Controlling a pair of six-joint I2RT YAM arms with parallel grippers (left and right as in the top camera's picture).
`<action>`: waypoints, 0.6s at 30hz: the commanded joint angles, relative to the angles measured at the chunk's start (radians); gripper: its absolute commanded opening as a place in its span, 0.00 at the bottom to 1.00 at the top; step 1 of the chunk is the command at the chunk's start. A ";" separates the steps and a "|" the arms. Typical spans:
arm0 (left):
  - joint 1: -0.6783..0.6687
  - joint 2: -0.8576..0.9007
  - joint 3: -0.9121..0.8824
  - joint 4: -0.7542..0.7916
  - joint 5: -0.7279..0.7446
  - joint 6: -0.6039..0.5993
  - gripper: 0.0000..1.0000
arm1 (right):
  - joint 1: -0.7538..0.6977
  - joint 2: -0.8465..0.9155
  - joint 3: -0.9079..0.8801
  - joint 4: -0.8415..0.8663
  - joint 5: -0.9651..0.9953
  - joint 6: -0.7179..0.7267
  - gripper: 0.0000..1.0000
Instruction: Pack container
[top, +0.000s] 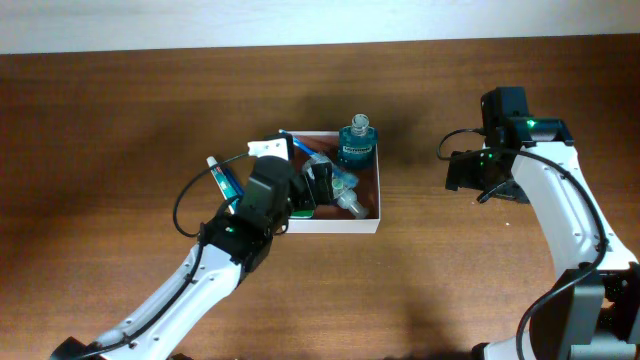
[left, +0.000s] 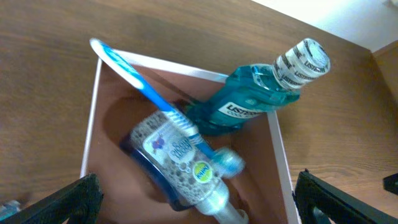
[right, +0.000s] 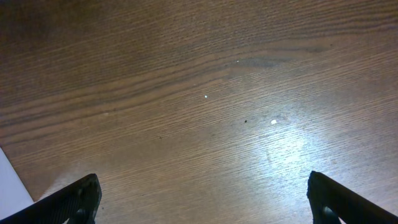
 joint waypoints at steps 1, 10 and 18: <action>0.073 -0.066 0.022 -0.035 -0.014 0.069 1.00 | -0.006 0.003 0.008 0.000 -0.005 -0.006 0.98; 0.264 -0.117 0.021 -0.272 -0.066 0.069 0.99 | -0.006 0.003 0.008 0.000 -0.005 -0.006 0.99; 0.320 0.018 0.021 -0.294 -0.078 0.068 1.00 | -0.006 0.003 0.008 0.000 -0.005 -0.006 0.99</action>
